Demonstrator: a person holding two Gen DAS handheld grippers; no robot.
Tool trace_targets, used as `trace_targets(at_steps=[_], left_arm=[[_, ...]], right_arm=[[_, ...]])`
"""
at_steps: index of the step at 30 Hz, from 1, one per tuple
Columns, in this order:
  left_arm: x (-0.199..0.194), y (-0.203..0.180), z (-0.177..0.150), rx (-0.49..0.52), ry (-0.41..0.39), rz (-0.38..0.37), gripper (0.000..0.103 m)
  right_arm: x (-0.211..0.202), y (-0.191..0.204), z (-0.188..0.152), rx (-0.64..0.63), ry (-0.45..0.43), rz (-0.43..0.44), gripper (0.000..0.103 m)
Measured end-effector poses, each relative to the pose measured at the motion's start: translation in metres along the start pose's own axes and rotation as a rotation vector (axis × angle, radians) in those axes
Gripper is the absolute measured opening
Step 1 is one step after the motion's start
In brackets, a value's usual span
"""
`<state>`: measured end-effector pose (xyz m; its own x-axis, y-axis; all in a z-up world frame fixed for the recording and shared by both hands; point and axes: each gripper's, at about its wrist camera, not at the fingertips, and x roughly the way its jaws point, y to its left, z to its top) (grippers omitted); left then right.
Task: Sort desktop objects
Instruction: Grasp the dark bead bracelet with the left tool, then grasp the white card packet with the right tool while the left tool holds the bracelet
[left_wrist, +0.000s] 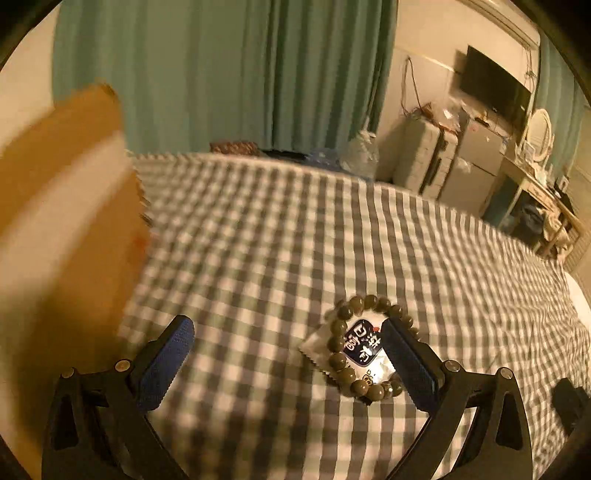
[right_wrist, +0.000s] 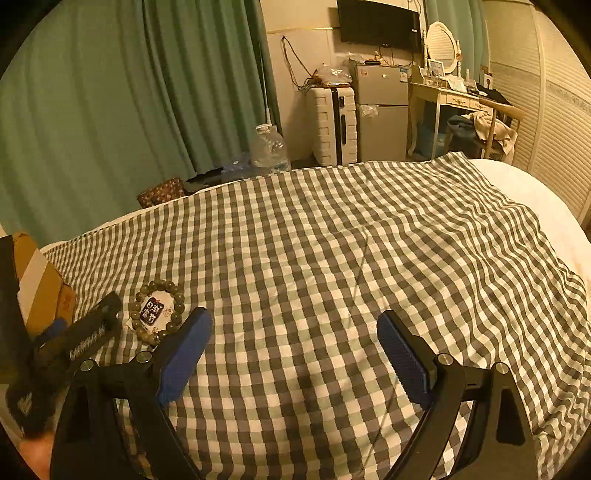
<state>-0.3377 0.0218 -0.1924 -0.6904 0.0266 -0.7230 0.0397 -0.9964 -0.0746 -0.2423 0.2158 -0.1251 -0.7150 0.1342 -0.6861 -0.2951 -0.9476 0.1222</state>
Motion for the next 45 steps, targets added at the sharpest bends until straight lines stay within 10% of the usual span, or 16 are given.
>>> trace_targets(at_steps=[3,6,28,35,45], left_arm=[[0.021,-0.009,-0.010,0.110,0.066,0.023,0.077],[0.015,-0.003,-0.004,0.120,0.087,0.049,0.012],[-0.014,0.019,0.023,0.095,-0.002,0.182,0.011],[-0.015,0.022,0.010,0.085,0.036,0.182,0.011],[-0.025,0.028,-0.001,0.089,0.033,0.190,0.011]], right_arm=[[0.001,0.000,-0.001,-0.009,0.010,-0.002,0.091],[0.001,0.002,-0.003,-0.032,0.008,-0.007,0.091],[0.098,0.102,-0.012,-0.063,0.197,0.253,0.090],[0.087,0.113,-0.017,-0.106,0.223,0.388,0.025],[0.064,0.120,-0.017,-0.136,0.177,0.448,0.003]])
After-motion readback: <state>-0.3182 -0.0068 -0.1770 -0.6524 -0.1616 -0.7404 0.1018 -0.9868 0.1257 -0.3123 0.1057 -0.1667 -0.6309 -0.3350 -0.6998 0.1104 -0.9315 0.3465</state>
